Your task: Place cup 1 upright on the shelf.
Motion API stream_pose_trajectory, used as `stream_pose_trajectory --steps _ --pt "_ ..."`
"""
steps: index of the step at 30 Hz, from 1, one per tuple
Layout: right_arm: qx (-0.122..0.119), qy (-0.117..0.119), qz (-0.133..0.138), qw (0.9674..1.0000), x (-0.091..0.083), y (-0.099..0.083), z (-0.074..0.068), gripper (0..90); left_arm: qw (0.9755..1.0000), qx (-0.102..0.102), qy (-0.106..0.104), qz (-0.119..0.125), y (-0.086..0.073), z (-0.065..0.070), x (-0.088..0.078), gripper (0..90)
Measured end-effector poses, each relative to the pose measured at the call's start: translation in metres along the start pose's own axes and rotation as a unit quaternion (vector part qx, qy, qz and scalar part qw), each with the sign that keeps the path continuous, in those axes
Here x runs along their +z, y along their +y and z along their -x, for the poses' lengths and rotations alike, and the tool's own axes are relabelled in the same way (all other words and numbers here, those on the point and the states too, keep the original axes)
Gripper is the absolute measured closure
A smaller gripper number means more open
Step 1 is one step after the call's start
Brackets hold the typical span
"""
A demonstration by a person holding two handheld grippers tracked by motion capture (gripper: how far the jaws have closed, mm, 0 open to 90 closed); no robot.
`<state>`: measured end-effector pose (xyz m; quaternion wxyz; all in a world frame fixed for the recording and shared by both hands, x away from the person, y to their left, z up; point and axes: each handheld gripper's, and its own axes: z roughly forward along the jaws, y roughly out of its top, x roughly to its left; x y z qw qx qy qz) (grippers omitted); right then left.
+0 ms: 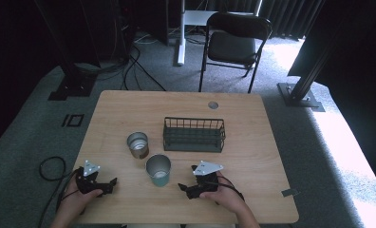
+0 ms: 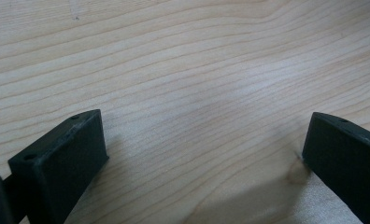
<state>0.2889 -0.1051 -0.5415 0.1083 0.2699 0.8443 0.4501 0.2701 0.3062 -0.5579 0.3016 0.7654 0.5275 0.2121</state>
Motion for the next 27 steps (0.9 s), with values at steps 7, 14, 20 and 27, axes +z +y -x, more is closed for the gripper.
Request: stream_pose_trajectory --steps 7,14,20,27 --pt "-0.015 0.015 0.002 0.9998 0.01 0.009 -0.009 13.6 1.0 0.0 0.0 0.0 0.0 0.0 0.0 0.3" --pt "-0.022 0.028 0.01 0.9993 0.018 0.017 -0.016 13.6 1.0 0.0 0.0 0.0 0.0 0.0 0.0 0.3" --pt "-0.032 0.038 0.016 0.9986 0.025 0.023 -0.022 13.6 1.0 0.0 0.0 0.0 0.0 0.0 0.0 0.3" --pt "-0.038 0.047 0.026 0.9978 0.03 0.029 -0.026 13.5 1.0 0.0 0.0 0.0 0.0 0.0 0.0 0.3"
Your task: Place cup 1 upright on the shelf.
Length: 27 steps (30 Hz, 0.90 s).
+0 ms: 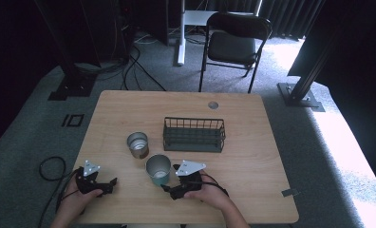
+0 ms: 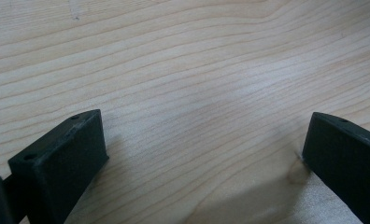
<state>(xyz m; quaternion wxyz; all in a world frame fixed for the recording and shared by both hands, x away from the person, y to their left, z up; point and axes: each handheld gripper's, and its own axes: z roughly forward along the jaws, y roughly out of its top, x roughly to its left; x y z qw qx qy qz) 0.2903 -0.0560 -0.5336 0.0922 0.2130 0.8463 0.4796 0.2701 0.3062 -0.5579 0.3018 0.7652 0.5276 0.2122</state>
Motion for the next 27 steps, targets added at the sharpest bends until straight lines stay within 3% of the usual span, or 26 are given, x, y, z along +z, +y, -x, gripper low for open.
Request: stream_pose_trajectory --steps 14,22,27 --pt "0.006 0.016 0.02 0.9997 0.014 0.01 -0.002 13.1 1.0 0.0 0.0 0.0 0.0 0.0 0.0 0.3" --pt "0.01 0.01 0.034 0.9993 0.019 0.015 -0.002 13.0 1.0 0.0 0.0 0.0 0.0 0.0 0.0 0.3" --pt "-0.002 0.009 0.047 0.9988 0.02 0.017 -0.002 12.9 1.0 0.0 0.0 0.0 0.0 0.0 0.0 0.3"
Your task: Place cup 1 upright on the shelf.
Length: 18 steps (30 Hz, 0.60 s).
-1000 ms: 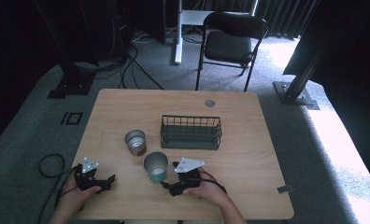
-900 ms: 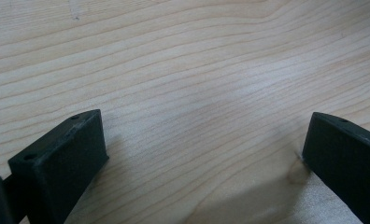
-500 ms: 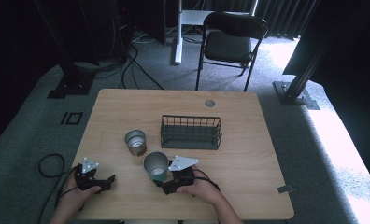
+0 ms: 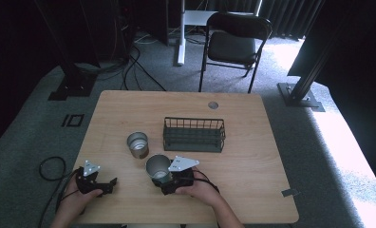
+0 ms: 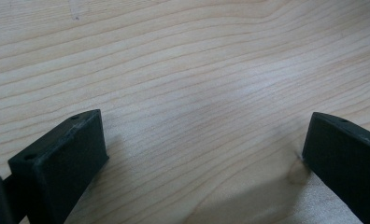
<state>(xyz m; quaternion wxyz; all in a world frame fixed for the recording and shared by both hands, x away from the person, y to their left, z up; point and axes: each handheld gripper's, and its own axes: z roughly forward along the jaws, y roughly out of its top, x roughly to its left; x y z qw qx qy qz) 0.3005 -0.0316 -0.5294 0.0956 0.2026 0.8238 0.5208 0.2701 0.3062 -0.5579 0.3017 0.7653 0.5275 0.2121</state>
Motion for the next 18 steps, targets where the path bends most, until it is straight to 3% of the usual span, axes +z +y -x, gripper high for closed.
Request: stream_pose_trajectory --steps 18 --pt "0.009 -0.007 0.033 0.9994 -0.0003 0.0013 0.0001 12.4 1.0 0.0 0.0 0.0 0.0 0.0 0.0 0.3"
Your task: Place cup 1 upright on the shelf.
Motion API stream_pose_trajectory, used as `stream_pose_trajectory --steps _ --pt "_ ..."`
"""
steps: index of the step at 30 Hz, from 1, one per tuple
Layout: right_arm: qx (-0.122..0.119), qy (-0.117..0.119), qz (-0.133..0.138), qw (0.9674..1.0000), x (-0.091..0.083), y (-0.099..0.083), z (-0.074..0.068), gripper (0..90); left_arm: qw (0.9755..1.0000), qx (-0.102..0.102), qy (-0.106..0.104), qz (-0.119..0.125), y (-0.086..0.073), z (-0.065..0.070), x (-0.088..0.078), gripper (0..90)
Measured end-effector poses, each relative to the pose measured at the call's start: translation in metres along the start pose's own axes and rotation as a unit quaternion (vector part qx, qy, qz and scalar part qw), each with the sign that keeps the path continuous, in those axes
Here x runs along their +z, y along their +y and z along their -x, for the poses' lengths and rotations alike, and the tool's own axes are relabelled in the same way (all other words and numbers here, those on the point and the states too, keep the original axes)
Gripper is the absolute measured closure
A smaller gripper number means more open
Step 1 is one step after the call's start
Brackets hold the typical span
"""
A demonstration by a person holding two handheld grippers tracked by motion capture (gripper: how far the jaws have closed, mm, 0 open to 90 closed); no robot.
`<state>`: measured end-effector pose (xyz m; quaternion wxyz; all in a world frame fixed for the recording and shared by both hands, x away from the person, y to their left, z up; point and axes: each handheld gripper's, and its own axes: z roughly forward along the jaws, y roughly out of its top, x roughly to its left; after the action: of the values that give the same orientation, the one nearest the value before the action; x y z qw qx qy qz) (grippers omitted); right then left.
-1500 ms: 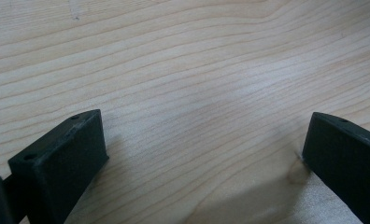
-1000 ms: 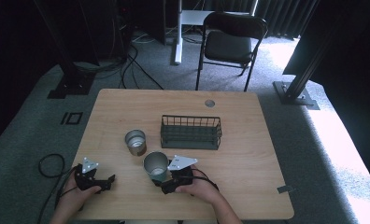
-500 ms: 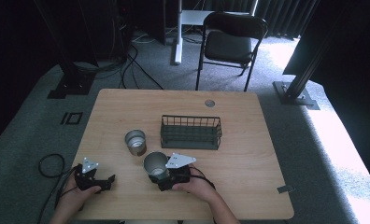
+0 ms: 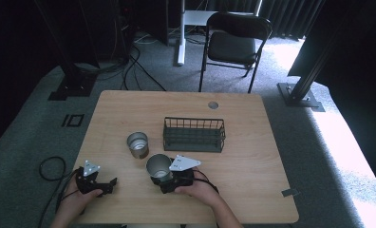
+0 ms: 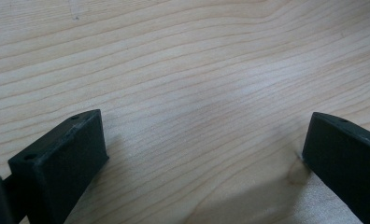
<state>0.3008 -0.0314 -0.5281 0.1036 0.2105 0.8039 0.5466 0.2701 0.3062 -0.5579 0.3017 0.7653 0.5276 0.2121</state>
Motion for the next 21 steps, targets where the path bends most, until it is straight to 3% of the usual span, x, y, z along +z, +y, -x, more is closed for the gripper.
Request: stream_pose_trajectory --steps 6,11,21 --pt "0.013 -0.006 -0.005 0.9999 0.003 0.001 -0.002 12.5 1.0 0.0 0.0 0.0 0.0 0.0 0.0 0.3" --pt "0.008 -0.016 -0.009 0.9998 0.003 0.004 -0.002 13.7 1.0 0.0 0.0 0.0 0.0 0.0 0.0 0.3" --pt "0.022 -0.01 0.004 0.9997 -0.006 0.022 -0.001 13.9 1.0 0.0 0.0 0.0 0.0 0.0 0.0 0.3"
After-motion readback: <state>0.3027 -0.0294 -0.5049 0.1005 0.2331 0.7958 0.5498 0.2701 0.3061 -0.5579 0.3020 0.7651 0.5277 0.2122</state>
